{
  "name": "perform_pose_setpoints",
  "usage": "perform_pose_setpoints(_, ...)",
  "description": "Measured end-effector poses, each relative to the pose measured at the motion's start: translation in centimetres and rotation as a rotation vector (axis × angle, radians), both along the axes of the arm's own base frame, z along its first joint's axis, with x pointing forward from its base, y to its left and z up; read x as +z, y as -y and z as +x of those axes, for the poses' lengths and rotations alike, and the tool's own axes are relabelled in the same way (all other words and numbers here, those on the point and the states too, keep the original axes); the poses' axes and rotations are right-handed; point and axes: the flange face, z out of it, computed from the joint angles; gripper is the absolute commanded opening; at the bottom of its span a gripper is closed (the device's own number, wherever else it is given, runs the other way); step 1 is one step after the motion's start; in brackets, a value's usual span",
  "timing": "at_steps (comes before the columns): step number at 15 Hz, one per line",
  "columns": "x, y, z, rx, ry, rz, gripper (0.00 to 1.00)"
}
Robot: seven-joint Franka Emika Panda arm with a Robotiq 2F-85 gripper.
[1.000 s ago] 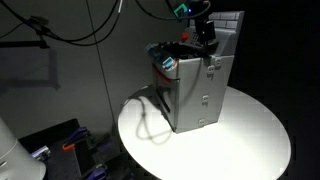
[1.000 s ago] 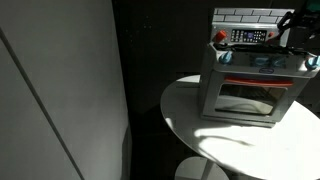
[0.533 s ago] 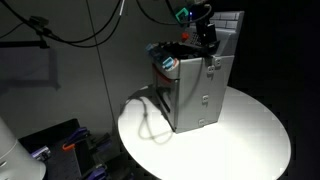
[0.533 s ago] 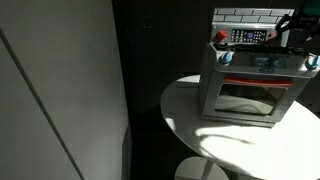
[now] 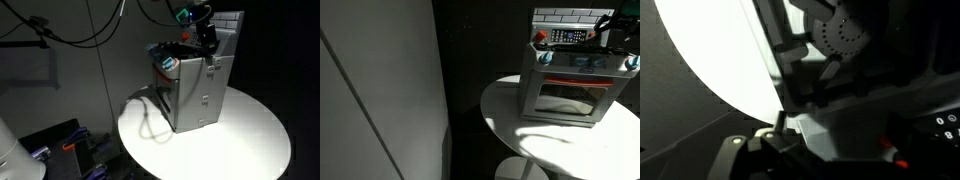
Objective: Press the bottom orange button on the microwave oven controlling panel of the stove
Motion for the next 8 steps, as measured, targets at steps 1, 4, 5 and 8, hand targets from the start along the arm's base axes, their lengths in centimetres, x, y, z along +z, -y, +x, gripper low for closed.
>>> perform_pose_setpoints(1,-0.01,0.02,0.04,0.0,0.0,0.0,1.0)
perform_pose_setpoints(4,-0.04,0.15,0.18,-0.003,0.003,-0.001,1.0)
perform_pose_setpoints(5,-0.03,0.21,0.26,-0.003,0.004,-0.002,1.0)
perform_pose_setpoints(8,-0.18,0.37,0.49,-0.006,0.005,-0.004,1.0)
